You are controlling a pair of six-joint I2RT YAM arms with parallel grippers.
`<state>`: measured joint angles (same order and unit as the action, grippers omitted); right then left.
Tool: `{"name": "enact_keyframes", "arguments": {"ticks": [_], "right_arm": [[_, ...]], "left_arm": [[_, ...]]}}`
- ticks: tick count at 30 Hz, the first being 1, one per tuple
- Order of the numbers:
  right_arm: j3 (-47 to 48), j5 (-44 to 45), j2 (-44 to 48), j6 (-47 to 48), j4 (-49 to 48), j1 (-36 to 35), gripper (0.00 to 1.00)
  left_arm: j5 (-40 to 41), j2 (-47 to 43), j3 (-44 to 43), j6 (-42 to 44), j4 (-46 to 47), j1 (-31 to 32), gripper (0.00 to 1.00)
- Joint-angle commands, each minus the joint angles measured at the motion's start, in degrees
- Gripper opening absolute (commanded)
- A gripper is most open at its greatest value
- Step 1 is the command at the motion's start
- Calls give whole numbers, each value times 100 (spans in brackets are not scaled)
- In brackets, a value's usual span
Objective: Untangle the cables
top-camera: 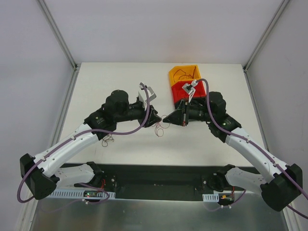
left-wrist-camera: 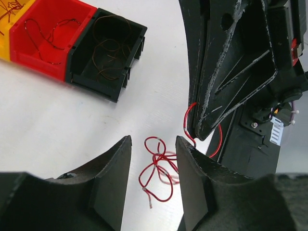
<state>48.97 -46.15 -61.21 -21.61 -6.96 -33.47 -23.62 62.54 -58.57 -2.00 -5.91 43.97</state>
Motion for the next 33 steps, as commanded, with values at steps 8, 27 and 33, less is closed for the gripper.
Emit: {"name": "enact_keyframes", "arguments": {"ticks": [8, 27, 33], "right_arm": [[262, 212, 118, 218, 63, -37, 1], [253, 71, -84, -309, -736, -54, 0], [236, 80, -110, -370, -859, -63, 1]], "left_arm": [[735, -567, 11, 147, 178, 112, 61], [402, -506, 205, 86, 521, 156, 49], [383, -471, 214, 147, 503, 244, 53]]}}
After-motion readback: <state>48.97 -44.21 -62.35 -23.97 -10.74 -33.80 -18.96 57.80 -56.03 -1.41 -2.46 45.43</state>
